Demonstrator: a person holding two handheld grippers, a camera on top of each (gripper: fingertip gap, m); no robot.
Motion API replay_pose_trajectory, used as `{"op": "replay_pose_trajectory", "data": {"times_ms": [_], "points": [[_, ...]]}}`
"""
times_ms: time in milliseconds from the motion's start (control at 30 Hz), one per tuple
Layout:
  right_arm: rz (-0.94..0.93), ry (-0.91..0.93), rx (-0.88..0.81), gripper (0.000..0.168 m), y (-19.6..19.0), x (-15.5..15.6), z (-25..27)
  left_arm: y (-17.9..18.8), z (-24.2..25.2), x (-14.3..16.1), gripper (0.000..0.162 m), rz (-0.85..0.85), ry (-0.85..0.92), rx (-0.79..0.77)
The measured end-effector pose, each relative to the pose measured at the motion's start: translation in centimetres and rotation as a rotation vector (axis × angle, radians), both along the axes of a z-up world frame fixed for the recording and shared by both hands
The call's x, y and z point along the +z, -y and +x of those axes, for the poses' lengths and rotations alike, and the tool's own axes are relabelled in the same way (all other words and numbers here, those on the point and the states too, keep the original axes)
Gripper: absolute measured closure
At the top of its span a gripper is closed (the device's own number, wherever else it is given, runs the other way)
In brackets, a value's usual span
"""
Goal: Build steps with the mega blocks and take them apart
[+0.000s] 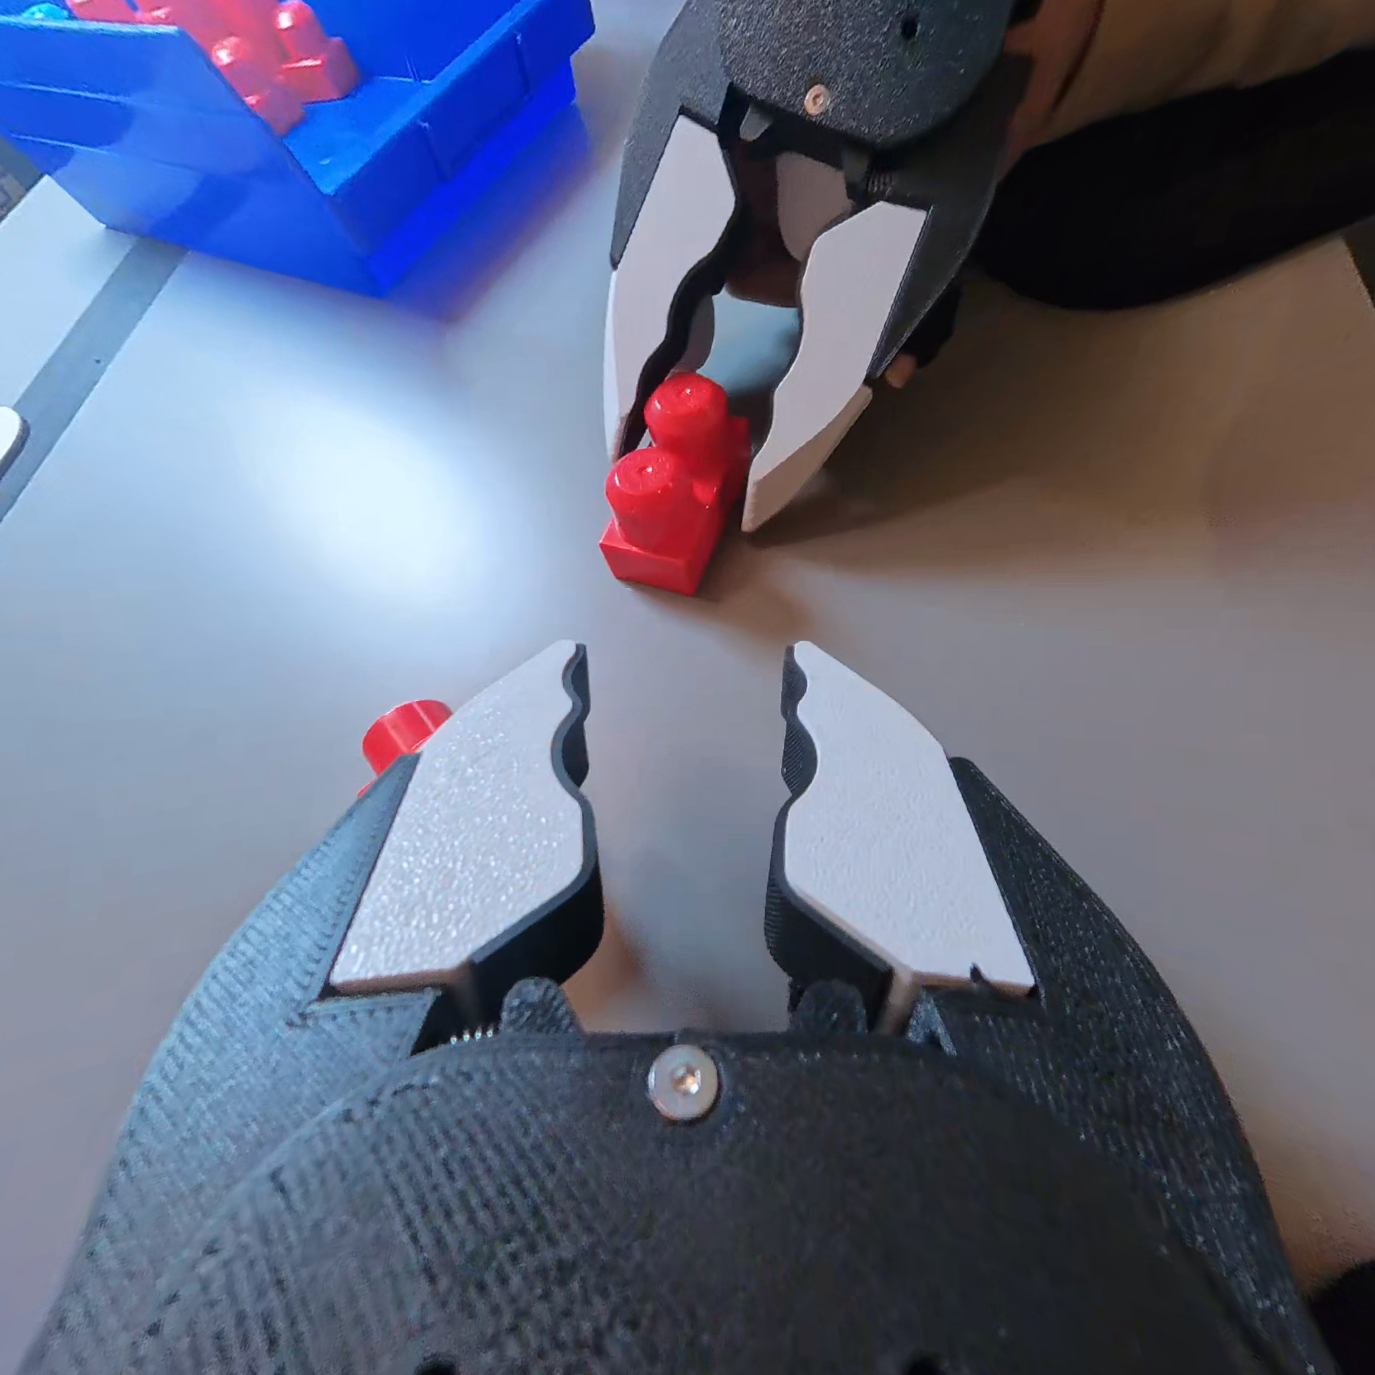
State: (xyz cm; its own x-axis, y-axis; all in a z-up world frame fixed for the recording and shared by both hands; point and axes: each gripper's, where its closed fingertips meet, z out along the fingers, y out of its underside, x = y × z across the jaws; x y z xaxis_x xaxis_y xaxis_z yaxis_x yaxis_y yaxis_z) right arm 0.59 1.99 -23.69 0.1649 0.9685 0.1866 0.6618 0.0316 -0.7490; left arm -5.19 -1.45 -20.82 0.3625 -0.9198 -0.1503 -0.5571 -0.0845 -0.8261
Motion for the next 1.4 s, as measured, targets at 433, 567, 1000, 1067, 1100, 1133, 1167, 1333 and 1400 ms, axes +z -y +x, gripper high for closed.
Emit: {"op": "replay_pose_trajectory", "data": {"times_ms": [433, 567, 1000, 1067, 1100, 1133, 1167, 1333, 1400], "points": [[-0.466, -0.922, 0.188, 0.133, 4.5, 14.1, -2.6, 2.0, 2.9, 10.1, 0.109, -0.145, 0.667, -0.065], [-0.481, -0.922, 0.235, 0.133, 6.3, 13.7, -4.2, 2.9, 3.0, 11.6, 0.118, -0.159, 0.752, -0.104], [-0.27, -0.177, 0.133, 0.134, 5.2, 2.0, -5.6, 0.5, -1.1, 12.8, 0.126, -0.11, 0.858, -0.006], [-0.13, -0.107, 0.098, 0.132, 2.9, 1.1, -5.3, -1.1, -3.0, 13.3, 0.126, -0.073, 0.9, 0.092], [-0.069, -0.085, 0.09, 0.128, 1.7, 1.1, -5.3, -1.7, -3.7, 13.4, 0.126, -0.062, 0.915, 0.126], [-0.017, -0.065, 0.088, 0.123, 0.3, 1.1, -5.4, -2.1, -4.3, 13.5, 0.126, -0.058, 0.929, 0.15], [0.019, -0.049, 0.096, 0.115, -0.9, 1.0, -5.6, -2.4, -4.8, 13.5, 0.126, -0.056, 0.936, 0.168], [0.022, -0.066, 0.249, 0.084, -3.2, 0.6, -9.3, -3.9, -6.0, 11.8, 0.126, 0.007, 0.863, 0.252], [-0.002, -0.088, 0.316, 0.08, -2.6, 0.8, -11.0, -4.5, -6.6, 11.2, 0.126, 0.016, 0.851, 0.278]]}}
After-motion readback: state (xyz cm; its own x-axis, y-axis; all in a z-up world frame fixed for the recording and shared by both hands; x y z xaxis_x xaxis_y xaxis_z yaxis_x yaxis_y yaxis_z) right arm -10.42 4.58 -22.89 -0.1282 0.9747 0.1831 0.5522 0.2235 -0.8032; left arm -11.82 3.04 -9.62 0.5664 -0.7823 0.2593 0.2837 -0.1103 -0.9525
